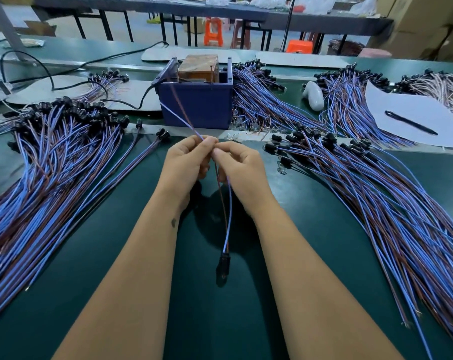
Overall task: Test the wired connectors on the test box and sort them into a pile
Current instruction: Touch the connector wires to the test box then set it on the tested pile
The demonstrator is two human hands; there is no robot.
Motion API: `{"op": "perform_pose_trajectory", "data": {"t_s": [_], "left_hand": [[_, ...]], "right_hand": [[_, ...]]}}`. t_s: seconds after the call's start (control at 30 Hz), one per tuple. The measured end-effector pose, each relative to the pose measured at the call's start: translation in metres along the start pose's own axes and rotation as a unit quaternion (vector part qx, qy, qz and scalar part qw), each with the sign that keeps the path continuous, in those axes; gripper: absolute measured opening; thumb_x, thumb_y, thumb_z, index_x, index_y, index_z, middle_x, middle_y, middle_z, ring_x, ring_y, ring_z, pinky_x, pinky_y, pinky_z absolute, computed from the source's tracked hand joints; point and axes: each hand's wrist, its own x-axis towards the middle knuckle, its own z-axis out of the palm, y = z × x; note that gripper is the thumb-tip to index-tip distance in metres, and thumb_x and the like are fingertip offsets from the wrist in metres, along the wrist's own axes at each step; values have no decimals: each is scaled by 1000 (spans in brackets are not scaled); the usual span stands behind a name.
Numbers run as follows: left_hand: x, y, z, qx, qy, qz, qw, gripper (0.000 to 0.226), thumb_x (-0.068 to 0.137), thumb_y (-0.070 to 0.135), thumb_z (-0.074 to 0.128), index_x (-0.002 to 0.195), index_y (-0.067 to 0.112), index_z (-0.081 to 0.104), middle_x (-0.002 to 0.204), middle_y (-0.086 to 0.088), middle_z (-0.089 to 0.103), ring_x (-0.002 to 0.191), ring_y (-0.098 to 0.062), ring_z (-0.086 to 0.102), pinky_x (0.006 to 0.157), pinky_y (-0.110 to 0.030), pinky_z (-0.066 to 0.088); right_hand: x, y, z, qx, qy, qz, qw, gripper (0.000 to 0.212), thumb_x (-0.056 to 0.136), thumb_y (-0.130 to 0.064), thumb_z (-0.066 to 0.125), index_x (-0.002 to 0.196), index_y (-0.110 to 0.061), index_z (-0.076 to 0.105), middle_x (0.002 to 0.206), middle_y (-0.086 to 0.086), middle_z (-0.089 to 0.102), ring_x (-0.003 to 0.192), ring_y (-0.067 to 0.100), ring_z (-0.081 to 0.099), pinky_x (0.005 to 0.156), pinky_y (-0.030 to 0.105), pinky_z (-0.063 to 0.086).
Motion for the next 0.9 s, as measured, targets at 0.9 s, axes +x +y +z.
{"op": "perform_pose_trajectory", "data": {"t_s": [0.9], "left_hand": [[-33,-12,42,358,-184,201,893,14,71,15,60,80,10,68,74,-2,70,74,-29,66,71,-42,54]], "right_hand": [[15,7,-41,57,157,73,983,27,104,-20,41,82,-18,55,41,-13,33,38,2,29,39,16,26]]}}
